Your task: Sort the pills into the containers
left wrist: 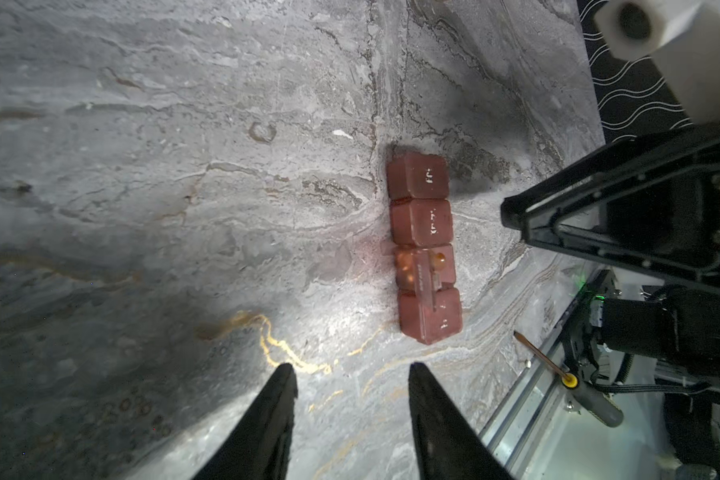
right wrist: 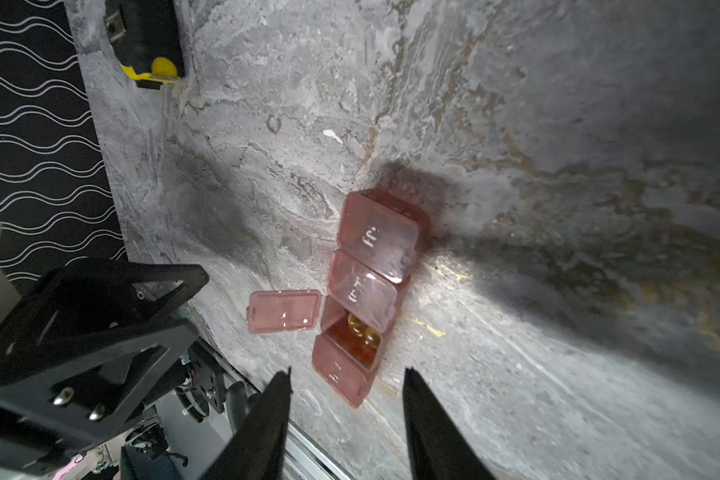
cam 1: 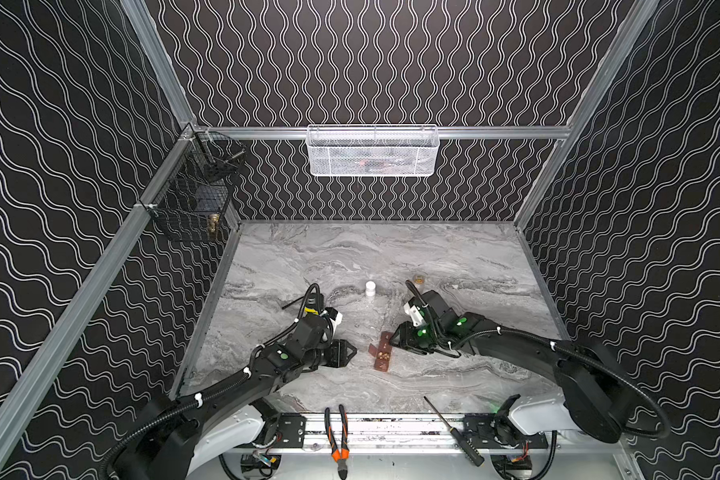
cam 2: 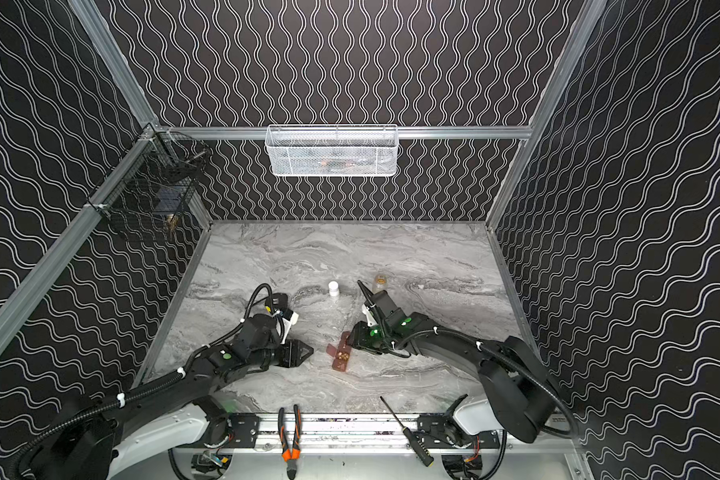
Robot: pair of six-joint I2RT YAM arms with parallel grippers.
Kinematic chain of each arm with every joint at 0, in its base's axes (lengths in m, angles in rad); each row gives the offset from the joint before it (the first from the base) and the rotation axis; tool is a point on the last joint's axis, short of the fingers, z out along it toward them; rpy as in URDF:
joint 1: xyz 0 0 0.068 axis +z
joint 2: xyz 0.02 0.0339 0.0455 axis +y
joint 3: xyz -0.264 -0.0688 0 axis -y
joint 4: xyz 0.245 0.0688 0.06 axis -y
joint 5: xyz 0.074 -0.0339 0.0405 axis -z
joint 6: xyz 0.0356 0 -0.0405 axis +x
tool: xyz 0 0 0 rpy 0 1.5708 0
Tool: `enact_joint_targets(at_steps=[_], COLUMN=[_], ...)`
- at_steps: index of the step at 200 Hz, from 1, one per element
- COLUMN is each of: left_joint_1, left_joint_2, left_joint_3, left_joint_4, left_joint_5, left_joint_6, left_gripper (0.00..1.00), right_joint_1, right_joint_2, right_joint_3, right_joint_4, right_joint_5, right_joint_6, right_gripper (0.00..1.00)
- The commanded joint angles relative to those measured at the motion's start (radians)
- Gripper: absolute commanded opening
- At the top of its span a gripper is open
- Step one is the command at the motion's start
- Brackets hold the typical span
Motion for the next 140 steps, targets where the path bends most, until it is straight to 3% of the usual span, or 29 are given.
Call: enact_joint_targets(at_steps=[1, 140], left_joint_1=[0.002, 0.003], left_joint_2=[0.007, 0.044], left_joint_3=[-0.01, -0.012], left_joint_4=[0.057, 0.062], left_joint_5=[0.043, 0.045], left_joint_6=[-0.008, 0.015], left_gripper=[0.48, 0.47], right_joint_1=[0.002, 0.001], right_joint_2=[0.028, 0.18], right_joint_3=[0.006, 0.071], right_joint_4=[0.05, 0.061], right_joint_5=[-0.002, -0.002], right_joint_6=[0.022, 0.0], right_gripper=[0.5, 0.45])
